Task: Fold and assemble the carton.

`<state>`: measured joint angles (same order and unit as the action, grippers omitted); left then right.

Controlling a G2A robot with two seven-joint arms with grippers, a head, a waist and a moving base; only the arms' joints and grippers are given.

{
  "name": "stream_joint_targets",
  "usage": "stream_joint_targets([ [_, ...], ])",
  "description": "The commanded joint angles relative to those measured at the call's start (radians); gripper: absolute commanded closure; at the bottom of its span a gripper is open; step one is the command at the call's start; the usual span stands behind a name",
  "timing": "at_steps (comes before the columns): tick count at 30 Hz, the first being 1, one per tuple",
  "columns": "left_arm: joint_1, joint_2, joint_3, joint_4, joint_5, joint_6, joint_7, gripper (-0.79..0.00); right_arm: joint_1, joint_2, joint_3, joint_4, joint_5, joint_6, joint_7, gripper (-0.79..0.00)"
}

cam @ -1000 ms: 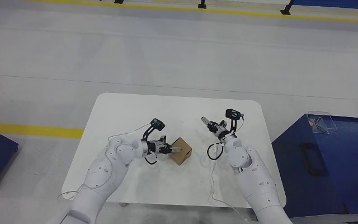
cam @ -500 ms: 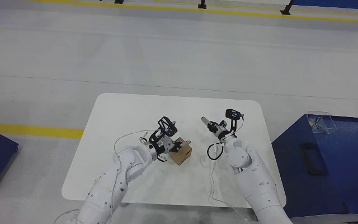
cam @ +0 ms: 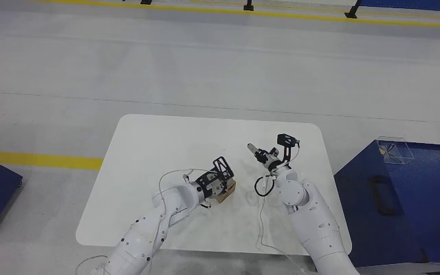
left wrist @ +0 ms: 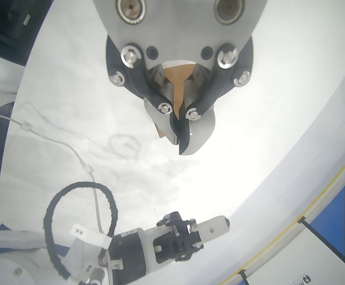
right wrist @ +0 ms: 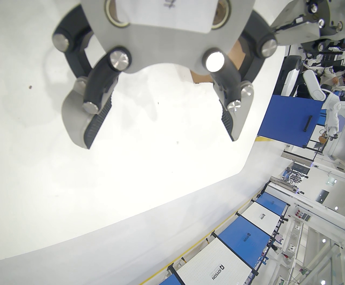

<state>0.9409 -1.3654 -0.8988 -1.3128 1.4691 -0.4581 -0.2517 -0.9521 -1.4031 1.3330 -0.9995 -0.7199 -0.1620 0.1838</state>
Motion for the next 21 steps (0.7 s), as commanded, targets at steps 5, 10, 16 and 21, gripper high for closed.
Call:
stream_joint_targets([
  [5,-0.039,-0.016,0.038,0.070,-0.022,-0.013,-0.074,0.000,0.000,0.000,0.000,0.000,0.000,0.000,0.000,-0.785],
  [10,-0.064,-0.025,0.035,0.105,-0.069,-0.014,-0.068,0.000,0.000,0.000,0.000,0.000,0.000,0.000,0.000,-0.785],
  [16,-0.056,-0.022,0.020,0.104,-0.075,-0.033,-0.040,0.000,0.000,0.000,0.000,0.000,0.000,0.000,0.000,-0.785],
  [21,-0.070,-0.030,0.038,0.127,-0.083,-0.026,-0.066,0.000,0.000,0.000,0.000,0.000,0.000,0.000,0.000,-0.785],
])
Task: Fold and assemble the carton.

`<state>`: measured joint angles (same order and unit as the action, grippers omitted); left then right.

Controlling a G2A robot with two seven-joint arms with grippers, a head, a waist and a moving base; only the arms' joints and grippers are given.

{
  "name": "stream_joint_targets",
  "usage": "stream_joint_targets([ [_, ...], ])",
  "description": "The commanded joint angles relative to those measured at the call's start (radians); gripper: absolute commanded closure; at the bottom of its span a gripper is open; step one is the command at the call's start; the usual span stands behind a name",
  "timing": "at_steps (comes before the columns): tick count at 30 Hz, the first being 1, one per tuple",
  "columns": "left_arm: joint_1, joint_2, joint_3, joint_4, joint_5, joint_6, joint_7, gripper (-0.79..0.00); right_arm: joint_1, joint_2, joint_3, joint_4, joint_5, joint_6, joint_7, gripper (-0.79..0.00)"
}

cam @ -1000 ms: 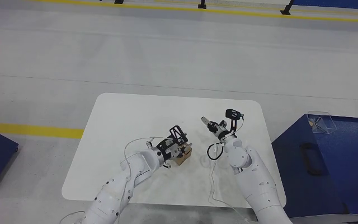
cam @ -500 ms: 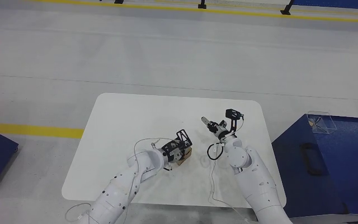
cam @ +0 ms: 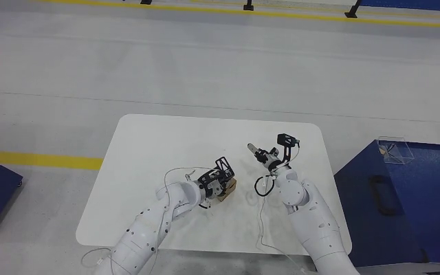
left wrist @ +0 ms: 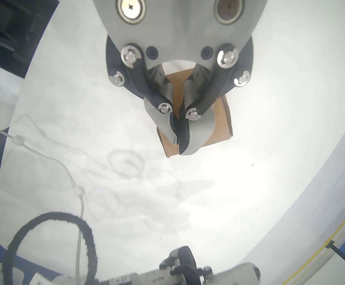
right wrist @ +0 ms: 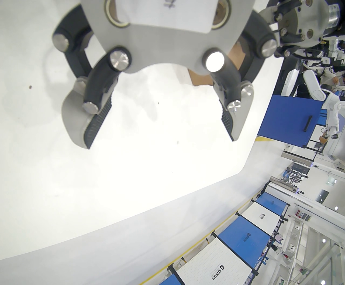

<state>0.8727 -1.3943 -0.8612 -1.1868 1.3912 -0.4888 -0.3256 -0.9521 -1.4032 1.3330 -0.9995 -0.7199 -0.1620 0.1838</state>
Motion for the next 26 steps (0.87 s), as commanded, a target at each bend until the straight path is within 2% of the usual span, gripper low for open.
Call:
stream_joint_targets([
  [1,-0.004,-0.002,-0.003,-0.002,-0.007,0.012,0.027,0.000,0.000,0.000,0.000,0.000,0.000,0.000,0.000,-0.785],
  [5,0.011,0.001,-0.016,-0.012,-0.010,0.017,0.082,0.000,0.000,0.000,0.000,0.000,0.000,0.000,0.000,-0.785],
  [12,-0.011,-0.012,0.012,0.029,-0.021,0.019,0.032,0.000,0.000,0.000,0.000,0.000,0.000,0.000,0.000,-0.785],
  [16,0.014,-0.008,-0.016,-0.022,-0.001,0.082,0.157,0.000,0.000,0.000,0.000,0.000,0.000,0.000,0.000,-0.785],
  [22,0.112,0.018,-0.066,-0.145,0.085,0.122,0.303,0.000,0.000,0.000,0.000,0.000,0.000,0.000,0.000,-0.785],
  [23,0.118,0.019,-0.069,-0.151,0.088,0.121,0.310,-0.154,0.000,0.000,0.000,0.000,0.000,0.000,0.000,-0.785],
  [24,0.118,0.019,-0.069,-0.151,0.088,0.121,0.310,-0.785,0.000,0.000,0.000,0.000,0.000,0.000,0.000,-0.785],
  [25,0.117,0.019,-0.069,-0.152,0.089,0.122,0.310,-0.001,0.000,0.000,0.000,0.000,0.000,0.000,0.000,-0.785],
  [26,0.119,0.020,-0.069,-0.153,0.089,0.122,0.313,-0.006,0.000,0.000,0.000,0.000,0.000,0.000,0.000,-0.785],
])
